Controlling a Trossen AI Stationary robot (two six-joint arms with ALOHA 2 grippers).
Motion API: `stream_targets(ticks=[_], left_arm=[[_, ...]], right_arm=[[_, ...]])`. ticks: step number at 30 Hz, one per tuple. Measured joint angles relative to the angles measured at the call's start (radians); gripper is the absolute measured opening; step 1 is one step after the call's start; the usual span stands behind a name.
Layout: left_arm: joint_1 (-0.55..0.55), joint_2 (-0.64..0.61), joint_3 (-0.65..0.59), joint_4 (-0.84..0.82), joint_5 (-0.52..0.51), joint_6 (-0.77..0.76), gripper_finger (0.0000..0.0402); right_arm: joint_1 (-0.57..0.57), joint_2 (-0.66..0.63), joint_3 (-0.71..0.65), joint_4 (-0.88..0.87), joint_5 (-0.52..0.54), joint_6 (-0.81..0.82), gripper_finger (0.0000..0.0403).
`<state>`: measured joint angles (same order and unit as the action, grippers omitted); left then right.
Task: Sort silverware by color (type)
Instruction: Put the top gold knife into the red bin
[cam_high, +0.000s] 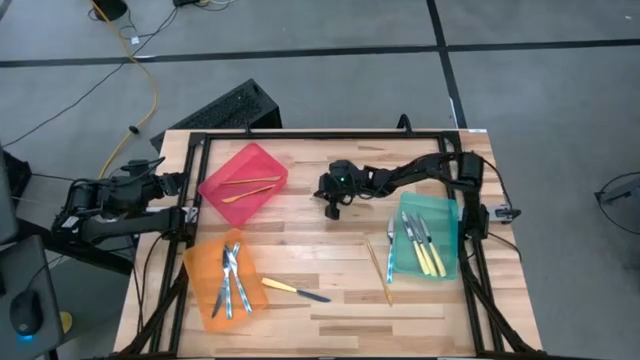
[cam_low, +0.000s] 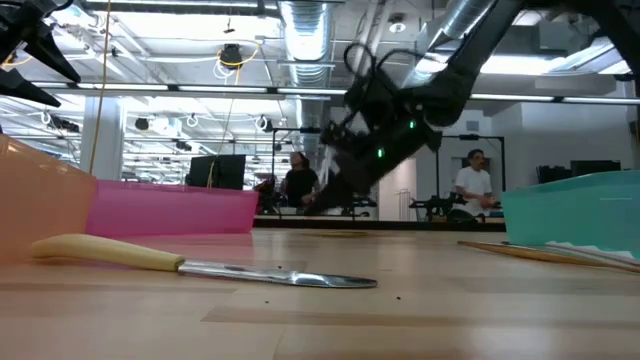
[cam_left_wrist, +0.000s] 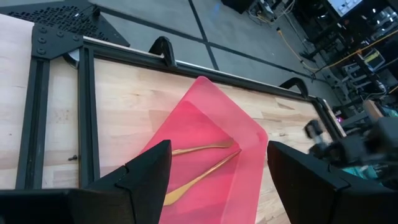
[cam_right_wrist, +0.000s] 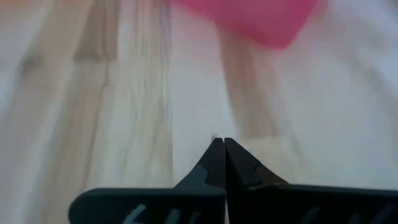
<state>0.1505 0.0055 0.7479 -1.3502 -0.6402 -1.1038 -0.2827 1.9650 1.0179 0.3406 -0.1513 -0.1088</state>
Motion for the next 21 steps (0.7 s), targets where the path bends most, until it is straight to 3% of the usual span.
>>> stream_targets(ticks=[10,15,21], left_arm=[[0.0,0.0,0.0,0.0,0.0,0.02,0.0247],[0.0,0.0,0.0,0.001,0.0,0.02,0.0247],[0.0,0.0,0.0,0.0,-0.014,0.026,0.0247]], right_arm=[[0.017,-0.135,0.004,-0.072,0.0,0.079,0.0019],[0.028,-0.198,0.005,-0.266,0.0,0.094,0.0046],[0.036,-0.257,0.006,-0.545,-0.003,0.094,0.005]])
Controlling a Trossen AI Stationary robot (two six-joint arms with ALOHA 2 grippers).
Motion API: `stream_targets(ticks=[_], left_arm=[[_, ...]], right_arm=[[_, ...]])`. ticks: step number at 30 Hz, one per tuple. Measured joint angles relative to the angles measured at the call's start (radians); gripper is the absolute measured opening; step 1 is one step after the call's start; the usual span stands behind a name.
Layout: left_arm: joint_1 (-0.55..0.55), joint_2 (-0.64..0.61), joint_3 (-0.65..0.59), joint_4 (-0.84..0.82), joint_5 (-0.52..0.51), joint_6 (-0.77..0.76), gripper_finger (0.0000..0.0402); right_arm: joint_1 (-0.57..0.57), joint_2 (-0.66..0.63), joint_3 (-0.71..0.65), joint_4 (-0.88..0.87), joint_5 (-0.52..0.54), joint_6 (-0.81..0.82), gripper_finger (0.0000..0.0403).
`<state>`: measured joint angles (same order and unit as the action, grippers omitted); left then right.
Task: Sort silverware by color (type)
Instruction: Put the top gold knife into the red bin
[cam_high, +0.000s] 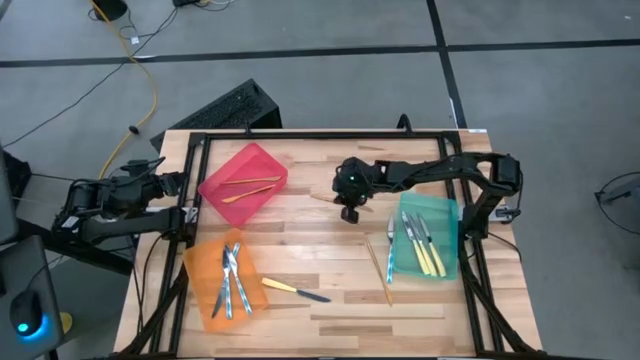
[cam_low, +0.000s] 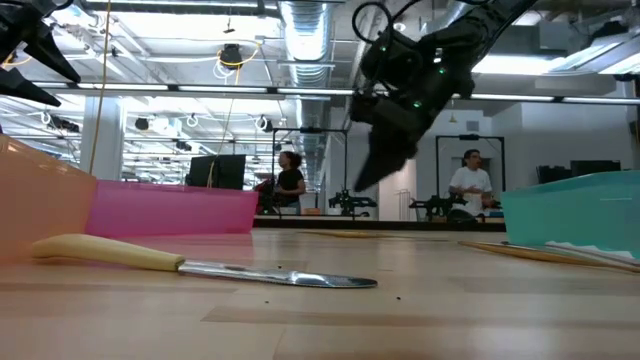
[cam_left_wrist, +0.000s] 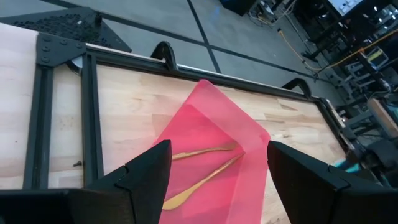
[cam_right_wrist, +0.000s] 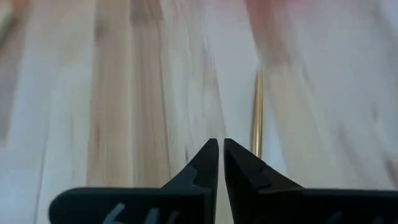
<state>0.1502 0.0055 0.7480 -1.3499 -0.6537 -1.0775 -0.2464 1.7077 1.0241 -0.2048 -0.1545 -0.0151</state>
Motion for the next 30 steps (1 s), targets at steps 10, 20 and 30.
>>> stream_targets(ticks=[10,20,30], left_arm=[[0.0,0.0,0.0,-0.013,-0.024,0.01,0.0247],[0.0,0.0,0.0,-0.014,-0.033,0.022,0.0247],[0.0,0.0,0.0,-0.034,0.003,0.023,0.0247]], right_arm=[[0.034,0.001,0.0,-0.253,-0.001,0.072,0.0051],[0.064,0.001,0.001,-0.215,0.004,0.139,0.0052],[0.069,0.001,0.002,-0.177,0.007,0.139,0.0052]])
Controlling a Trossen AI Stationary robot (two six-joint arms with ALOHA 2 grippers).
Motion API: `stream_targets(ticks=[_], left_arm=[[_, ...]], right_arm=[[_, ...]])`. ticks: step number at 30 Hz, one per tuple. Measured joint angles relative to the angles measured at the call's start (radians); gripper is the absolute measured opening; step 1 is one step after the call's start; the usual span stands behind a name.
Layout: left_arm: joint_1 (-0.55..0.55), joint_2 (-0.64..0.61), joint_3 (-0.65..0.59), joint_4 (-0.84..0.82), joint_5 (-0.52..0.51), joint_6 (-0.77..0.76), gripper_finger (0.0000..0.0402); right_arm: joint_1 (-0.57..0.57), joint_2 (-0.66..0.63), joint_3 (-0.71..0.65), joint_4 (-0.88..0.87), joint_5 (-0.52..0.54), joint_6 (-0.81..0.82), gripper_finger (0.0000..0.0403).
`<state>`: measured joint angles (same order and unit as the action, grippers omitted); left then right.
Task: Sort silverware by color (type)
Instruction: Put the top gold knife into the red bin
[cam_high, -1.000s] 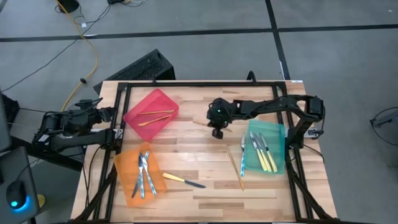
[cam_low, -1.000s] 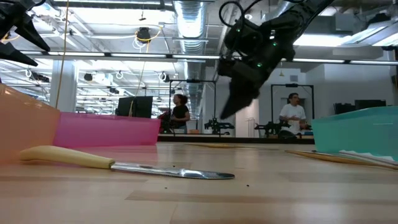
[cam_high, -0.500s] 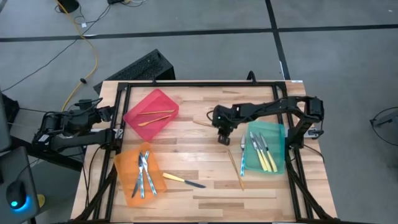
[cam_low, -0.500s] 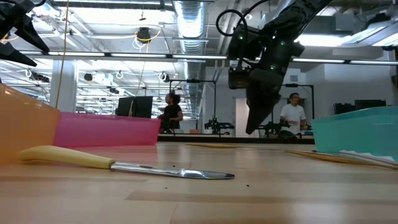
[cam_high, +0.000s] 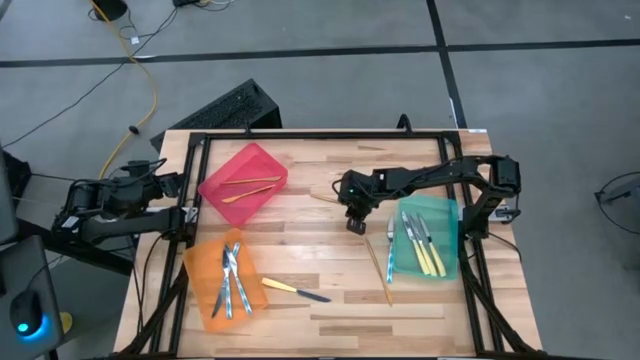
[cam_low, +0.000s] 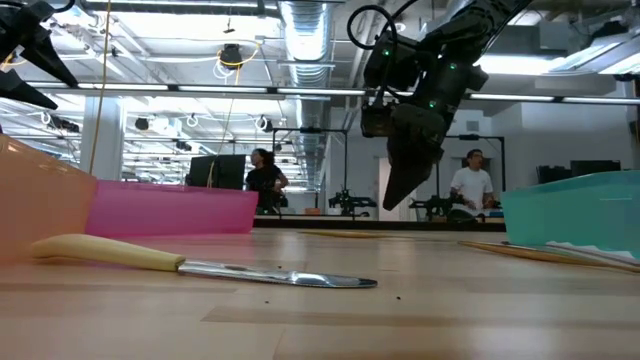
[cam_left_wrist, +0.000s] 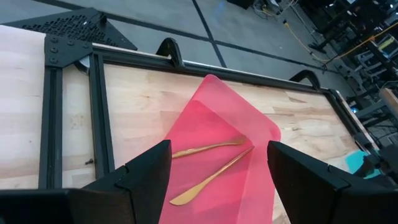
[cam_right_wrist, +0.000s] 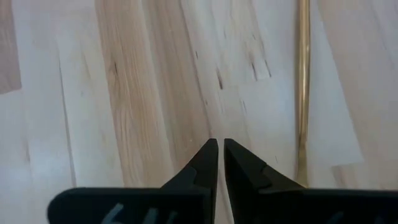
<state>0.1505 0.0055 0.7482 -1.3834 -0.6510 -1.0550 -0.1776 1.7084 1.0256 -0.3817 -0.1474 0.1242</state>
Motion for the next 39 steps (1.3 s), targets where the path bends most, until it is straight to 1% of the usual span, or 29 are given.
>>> stream_targets(ticks=[7,9,14,18,22,25,29,33,39], left_arm=[[0.0,0.0,0.0,0.0,0.0,-0.002,0.0247],[0.0,0.0,0.0,0.0,0.0,-0.002,0.0247],[0.0,0.0,0.0,0.0,0.0,-0.002,0.0247],[0.0,0.0,0.0,0.0,0.0,0.001,0.0247],[0.0,0.0,0.0,0.0,0.0,0.003,0.0247],[0.0,0.0,0.0,-0.011,0.0,0.003,0.0247],[0.0,0.0,0.0,-0.02,0.0,0.003,0.0247],[0.0,0.0,0.0,-0.02,0.0,0.003,0.0247],[0.0,0.0,0.0,-0.02,-0.001,0.013,0.0247]], right_arm=[[0.0,0.0,0.0,-0.001,0.016,-0.008,0.0052],[0.004,0.0,0.0,-0.002,0.05,-0.036,0.0052],[0.025,0.0,0.0,0.042,0.178,-0.119,0.0062],[0.029,0.0,0.0,0.114,0.204,-0.156,0.0088],[0.011,0.001,0.0,0.148,0.209,-0.157,0.0135],[0.0,0.029,0.001,0.179,0.21,-0.15,0.0173],[-0.005,0.062,0.003,0.204,0.206,-0.151,0.0207],[-0.006,0.087,0.0,0.199,0.206,-0.151,0.0214],[-0.012,0.166,0.0,0.229,0.207,-0.186,0.0206]])
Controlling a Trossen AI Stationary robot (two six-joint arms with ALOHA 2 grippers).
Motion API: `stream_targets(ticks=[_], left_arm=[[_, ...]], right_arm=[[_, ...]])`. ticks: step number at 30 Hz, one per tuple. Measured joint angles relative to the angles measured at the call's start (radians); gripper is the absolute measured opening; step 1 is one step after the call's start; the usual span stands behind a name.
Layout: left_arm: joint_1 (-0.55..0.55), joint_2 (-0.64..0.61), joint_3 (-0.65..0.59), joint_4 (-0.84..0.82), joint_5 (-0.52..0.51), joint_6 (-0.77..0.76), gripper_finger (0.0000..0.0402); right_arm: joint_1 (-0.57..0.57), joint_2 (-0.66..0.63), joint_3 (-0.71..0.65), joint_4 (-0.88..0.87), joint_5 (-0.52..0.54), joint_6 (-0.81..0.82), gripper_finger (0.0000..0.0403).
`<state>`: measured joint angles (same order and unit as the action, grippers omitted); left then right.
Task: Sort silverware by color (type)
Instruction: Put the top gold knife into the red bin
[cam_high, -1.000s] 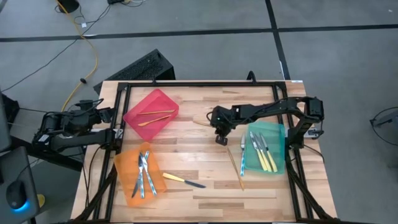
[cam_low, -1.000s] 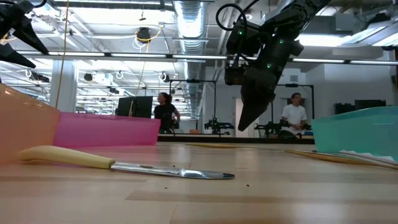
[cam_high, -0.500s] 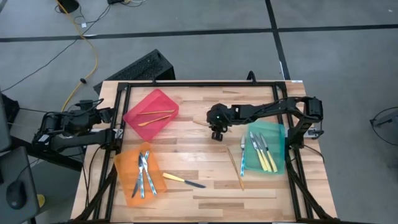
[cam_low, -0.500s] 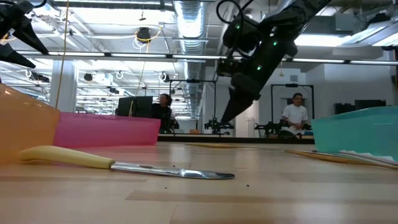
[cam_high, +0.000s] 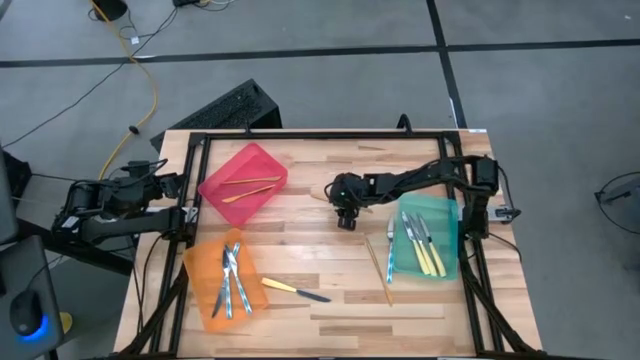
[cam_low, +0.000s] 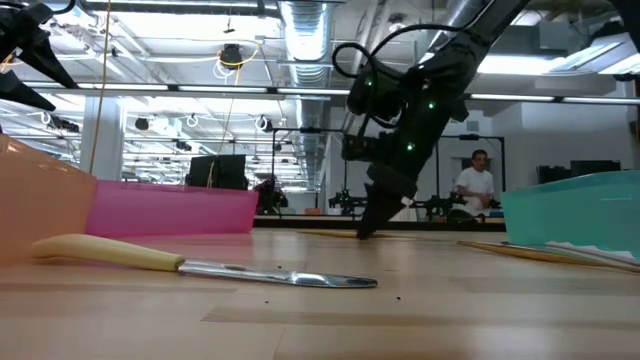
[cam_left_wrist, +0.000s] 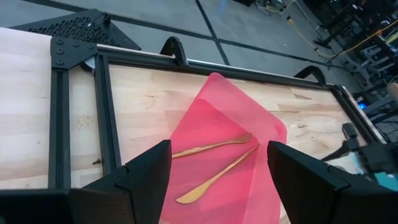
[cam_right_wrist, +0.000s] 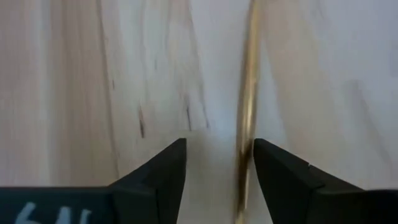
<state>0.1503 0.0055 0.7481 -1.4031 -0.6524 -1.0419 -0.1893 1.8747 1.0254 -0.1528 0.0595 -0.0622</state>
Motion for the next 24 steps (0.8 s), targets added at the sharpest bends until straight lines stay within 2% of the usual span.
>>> stream_targets(ticks=[9,14,18,24], left_arm=[[0.0,0.0,0.0,-0.001,0.0,0.002,0.0247],[0.0,0.0,0.0,-0.005,0.0,0.003,0.0247],[0.0,0.0,0.0,-0.007,0.001,0.003,0.0247],[0.0,0.0,0.0,-0.007,0.001,0.002,0.0247]], right_arm=[[-0.024,0.037,0.024,0.023,0.004,-0.014,0.0191],[-0.042,0.047,0.029,0.025,0.004,0.043,0.0166],[-0.057,0.076,0.032,0.0,0.011,0.121,0.0121],[-0.062,0.108,0.037,-0.021,0.022,0.196,0.0029]])
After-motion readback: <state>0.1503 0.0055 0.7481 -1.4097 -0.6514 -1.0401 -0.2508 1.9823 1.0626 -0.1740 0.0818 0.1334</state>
